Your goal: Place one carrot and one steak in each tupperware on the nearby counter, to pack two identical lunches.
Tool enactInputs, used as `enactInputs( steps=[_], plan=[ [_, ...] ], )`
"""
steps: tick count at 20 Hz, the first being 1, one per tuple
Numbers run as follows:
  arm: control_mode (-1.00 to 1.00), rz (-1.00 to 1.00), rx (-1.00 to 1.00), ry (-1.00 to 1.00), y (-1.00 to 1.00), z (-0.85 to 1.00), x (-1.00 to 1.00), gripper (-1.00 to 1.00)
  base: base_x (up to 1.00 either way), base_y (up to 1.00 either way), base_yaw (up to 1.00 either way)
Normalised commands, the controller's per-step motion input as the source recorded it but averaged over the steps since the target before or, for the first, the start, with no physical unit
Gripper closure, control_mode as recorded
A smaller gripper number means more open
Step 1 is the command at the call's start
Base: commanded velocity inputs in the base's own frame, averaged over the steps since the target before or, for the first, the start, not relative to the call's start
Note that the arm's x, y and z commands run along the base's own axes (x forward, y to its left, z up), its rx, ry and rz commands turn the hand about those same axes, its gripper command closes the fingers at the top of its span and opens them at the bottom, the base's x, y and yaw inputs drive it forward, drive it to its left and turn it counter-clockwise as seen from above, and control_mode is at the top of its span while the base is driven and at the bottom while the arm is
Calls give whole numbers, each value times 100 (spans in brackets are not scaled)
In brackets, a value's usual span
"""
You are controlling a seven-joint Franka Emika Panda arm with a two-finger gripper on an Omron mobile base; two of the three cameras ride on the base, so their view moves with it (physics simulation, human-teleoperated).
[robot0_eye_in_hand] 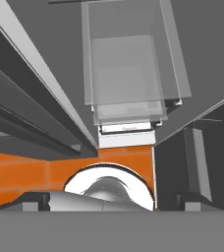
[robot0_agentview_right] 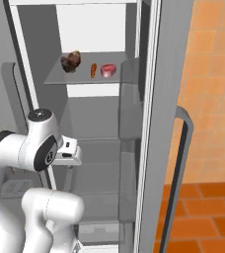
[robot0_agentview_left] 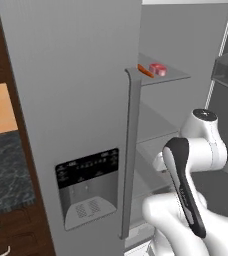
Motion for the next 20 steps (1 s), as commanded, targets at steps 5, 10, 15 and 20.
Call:
enactInputs(
  steps=[5,10,15,20],
  plan=[
    [100,0,0,0,0,0,0,-100,0,-12,-4],
    [-100,0,0,-16,0,17,-10,-100,-2,0,0],
    [-100,0,-8,-54,-1,72,-5,-100,0,0,0],
    [-100,-13,-5,-28,-15,94,39,-100,0,0,0]
  ],
)
